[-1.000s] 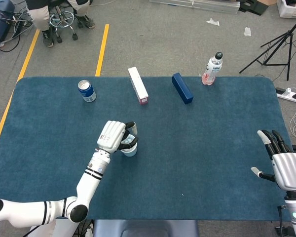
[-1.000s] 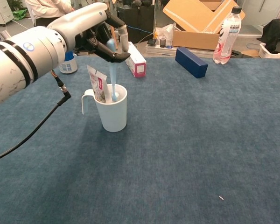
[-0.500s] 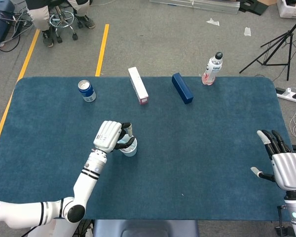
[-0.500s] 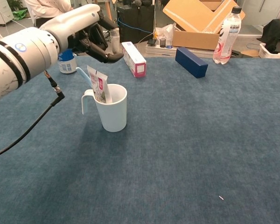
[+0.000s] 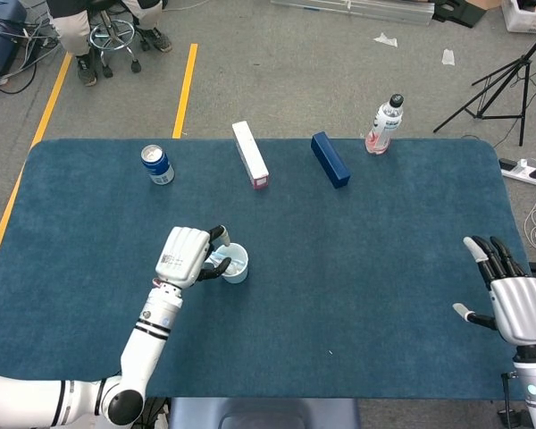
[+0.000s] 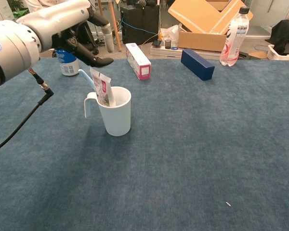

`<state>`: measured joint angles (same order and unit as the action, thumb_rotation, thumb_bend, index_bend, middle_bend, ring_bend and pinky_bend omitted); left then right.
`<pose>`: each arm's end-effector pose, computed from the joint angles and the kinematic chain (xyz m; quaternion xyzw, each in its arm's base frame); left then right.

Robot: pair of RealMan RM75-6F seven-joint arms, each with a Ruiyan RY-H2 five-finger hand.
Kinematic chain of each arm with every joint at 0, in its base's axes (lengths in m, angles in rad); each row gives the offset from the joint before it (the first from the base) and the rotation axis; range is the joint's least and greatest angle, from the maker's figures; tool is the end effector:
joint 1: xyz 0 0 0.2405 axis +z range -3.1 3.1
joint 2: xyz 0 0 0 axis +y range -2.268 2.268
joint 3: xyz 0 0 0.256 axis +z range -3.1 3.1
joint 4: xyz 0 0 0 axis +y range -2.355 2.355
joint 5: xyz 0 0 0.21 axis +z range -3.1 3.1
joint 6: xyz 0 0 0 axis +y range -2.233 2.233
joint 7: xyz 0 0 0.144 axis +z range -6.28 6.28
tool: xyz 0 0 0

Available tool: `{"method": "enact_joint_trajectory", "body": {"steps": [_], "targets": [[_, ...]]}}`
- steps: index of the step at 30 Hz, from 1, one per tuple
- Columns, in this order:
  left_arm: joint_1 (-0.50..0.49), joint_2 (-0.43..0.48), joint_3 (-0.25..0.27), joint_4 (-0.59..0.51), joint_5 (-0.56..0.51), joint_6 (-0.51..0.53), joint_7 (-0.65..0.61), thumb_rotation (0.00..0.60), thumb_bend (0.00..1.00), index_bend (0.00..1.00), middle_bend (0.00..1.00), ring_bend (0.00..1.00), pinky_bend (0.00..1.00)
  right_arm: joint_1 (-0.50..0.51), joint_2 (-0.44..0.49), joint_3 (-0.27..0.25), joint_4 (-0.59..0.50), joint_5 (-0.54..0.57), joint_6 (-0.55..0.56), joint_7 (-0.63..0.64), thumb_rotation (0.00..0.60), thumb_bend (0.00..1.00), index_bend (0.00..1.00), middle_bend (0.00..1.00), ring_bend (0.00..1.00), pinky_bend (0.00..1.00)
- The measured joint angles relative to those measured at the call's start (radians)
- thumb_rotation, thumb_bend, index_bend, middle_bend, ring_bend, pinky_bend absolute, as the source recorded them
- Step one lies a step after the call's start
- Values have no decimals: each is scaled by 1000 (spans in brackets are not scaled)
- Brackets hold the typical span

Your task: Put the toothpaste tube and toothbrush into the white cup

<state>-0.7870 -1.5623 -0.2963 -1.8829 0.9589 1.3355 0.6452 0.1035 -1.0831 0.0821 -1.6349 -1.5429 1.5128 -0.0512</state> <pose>-0.0525 0.3141 0.0308 -0.6550 -0.3753 -0.4807 0.4461 -0.2954 -0.1927 0.1741 0.6099 -0.3353 0.4027 0.5945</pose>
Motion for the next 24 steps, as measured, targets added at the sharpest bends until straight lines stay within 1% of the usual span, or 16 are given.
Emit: {"method": "enact_joint_trajectory", "body": {"steps": [4,6,8,9,11,13,15,17,18,20,24], "targets": [[19,61,10,-119,-66,74,140,600,224,335,1000,875,838,0,-3,-1,2,0,-2,-6,600,0,23,112,33,346],[31,95,22,-151,-72,115,193,600,217,315,1000,826,801,1,-5,-2,2,0,-4,-10,600,0,23,112,33,346],[51,137,47,-175,-59,162,236,600,210,301,990,776,761,2,-7,-3,3,0,-7,-17,600,0,23,112,33,346],[61,153,61,-183,-47,178,245,600,208,292,965,749,737,3,-9,-3,3,1,-9,-19,600,0,23,112,33,346],[87,187,96,-202,-17,205,260,600,205,277,878,694,701,4,-12,-3,5,3,-13,-25,600,0,23,112,33,346],[114,219,130,-219,12,220,274,600,204,270,760,610,678,6,-15,-3,6,6,-17,-31,600,0,23,112,33,346],[135,243,157,-230,34,229,285,600,204,268,684,543,659,7,-16,-3,6,9,-20,-36,600,0,23,112,33,346],[157,268,188,-239,57,239,299,600,204,266,596,456,609,8,-17,-3,6,13,-24,-40,600,0,23,112,33,346],[166,277,201,-241,67,244,306,600,204,265,571,430,590,9,-17,-3,6,14,-25,-41,600,0,23,112,33,346],[190,295,236,-242,95,260,322,600,204,266,497,359,523,10,-18,-2,6,18,-29,-44,600,0,23,112,33,346],[247,318,305,-219,161,299,338,600,204,266,416,291,426,13,-19,-1,6,28,-38,-54,600,0,23,112,33,346]]}}
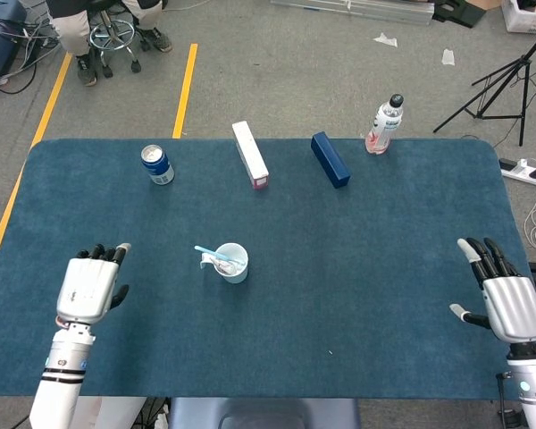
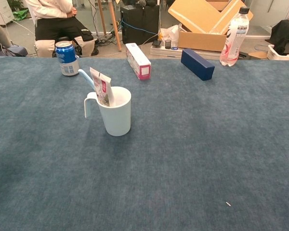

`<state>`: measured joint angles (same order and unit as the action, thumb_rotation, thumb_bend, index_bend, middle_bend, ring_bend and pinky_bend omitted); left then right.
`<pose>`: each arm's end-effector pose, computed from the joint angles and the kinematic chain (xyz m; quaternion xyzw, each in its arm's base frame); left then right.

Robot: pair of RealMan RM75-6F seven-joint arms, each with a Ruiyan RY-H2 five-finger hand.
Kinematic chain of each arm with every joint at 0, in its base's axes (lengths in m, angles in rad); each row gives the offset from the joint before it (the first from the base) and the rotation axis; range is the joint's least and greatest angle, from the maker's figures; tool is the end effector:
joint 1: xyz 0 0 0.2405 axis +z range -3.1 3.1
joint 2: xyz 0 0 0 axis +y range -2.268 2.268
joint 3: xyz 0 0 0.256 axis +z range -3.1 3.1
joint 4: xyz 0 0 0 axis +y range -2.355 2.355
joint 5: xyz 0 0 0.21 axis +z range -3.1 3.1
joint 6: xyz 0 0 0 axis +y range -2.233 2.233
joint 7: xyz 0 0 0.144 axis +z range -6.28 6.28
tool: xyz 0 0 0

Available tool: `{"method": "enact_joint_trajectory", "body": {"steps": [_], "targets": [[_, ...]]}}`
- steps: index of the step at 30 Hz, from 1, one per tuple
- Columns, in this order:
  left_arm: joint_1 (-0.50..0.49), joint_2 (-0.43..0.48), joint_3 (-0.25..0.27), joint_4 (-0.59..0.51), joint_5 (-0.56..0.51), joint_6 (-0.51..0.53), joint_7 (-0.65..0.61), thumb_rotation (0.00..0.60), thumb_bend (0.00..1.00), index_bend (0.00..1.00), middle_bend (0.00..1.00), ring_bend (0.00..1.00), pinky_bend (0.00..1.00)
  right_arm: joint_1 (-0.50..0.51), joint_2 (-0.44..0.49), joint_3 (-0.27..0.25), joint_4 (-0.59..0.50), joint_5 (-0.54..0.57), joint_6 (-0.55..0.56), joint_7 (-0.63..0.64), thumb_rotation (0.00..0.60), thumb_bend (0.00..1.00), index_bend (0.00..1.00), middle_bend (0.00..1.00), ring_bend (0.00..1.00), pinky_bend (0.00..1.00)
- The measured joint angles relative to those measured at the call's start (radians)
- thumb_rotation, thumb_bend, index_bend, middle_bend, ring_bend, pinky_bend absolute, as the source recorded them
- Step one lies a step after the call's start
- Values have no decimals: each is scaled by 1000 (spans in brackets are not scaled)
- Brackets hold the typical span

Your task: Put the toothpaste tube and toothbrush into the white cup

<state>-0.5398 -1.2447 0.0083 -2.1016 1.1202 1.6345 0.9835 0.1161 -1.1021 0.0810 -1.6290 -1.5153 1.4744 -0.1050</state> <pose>-0.1603 0.2448 0.1121 -0.6770 -0.2414 -0.2870 0.6333 -0.2987 -0.1967 0.1650 0.6193 -0.3370 0.3778 0.6001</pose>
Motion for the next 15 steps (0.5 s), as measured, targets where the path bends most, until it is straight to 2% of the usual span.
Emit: {"method": "enact_joint_trajectory", "body": {"steps": [7,15], "targets": [[124,7,81,141,126,70,-58,600,204,270,365,241,327,7,-11,1,2,19,-22,-32,600,0,23,112,33,346],[255,-28,136,322,262,151,-151,600,204,276,352,221,264,18,-30,4,9,46,-44,-77,600,0,23,112,33,346]]}}
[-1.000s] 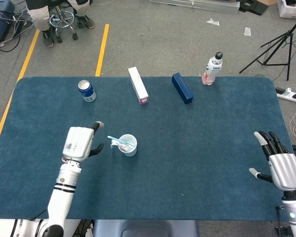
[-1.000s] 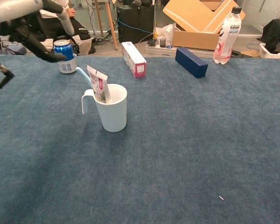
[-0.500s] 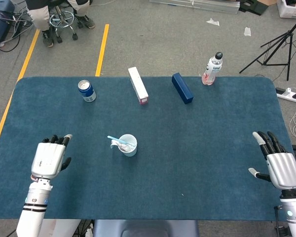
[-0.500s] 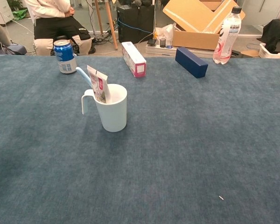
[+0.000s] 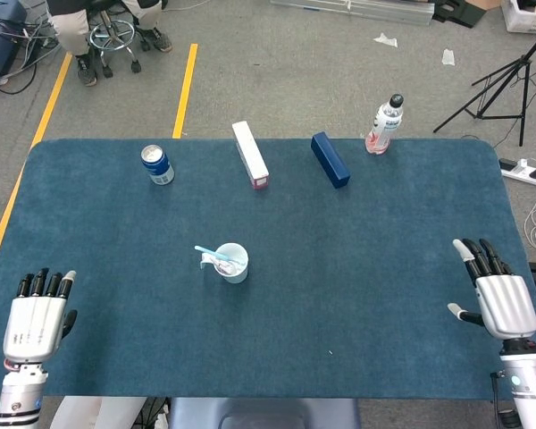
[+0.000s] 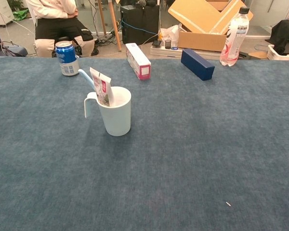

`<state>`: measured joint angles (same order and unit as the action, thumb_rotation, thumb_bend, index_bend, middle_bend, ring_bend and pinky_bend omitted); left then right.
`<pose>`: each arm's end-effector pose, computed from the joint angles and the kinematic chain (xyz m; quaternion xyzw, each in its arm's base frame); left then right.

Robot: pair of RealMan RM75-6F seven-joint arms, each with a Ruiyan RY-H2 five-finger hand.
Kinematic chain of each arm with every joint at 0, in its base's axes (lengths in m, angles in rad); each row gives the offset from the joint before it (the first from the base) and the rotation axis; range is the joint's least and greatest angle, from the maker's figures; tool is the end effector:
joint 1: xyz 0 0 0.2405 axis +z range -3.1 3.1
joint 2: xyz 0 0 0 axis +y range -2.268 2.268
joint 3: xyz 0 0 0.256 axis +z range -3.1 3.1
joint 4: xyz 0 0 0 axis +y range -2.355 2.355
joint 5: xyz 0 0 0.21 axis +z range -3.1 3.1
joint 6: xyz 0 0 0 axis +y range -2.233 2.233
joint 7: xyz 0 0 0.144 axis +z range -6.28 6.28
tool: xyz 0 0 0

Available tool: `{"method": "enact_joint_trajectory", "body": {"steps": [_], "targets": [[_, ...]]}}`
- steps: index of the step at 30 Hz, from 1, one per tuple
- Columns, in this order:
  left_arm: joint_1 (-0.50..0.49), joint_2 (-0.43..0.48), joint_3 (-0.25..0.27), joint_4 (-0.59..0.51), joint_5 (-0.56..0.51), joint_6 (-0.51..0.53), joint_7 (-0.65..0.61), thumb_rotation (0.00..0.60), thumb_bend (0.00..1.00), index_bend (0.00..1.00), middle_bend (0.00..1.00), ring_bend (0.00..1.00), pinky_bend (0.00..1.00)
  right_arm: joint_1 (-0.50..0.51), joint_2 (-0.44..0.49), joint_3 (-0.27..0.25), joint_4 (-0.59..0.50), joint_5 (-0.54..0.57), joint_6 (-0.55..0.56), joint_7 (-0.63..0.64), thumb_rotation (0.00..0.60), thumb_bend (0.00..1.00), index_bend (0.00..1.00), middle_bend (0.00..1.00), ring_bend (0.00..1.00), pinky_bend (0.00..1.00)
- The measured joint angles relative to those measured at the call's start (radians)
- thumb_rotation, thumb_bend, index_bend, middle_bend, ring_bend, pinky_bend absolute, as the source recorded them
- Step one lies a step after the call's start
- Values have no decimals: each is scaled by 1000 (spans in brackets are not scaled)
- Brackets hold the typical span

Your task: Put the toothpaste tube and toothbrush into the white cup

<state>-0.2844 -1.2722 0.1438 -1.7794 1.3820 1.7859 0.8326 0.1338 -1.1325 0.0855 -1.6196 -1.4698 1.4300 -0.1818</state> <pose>-0.2495 0.1884 0.1225 -0.6476 -0.1806 -0.2535 0.6955 -0.3026 -0.2032 0.1534 0.6277 -0.3372 0.3467 0.6100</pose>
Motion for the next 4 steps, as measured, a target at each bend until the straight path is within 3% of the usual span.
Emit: {"method": "enact_joint_trajectory", "body": {"steps": [4], "targets": [[46,-12,3,45,22,6,-55,600,204,282,352,220,263,2,-10,0,2,7,-3,-20,600,0,23,112,33,346]]}}
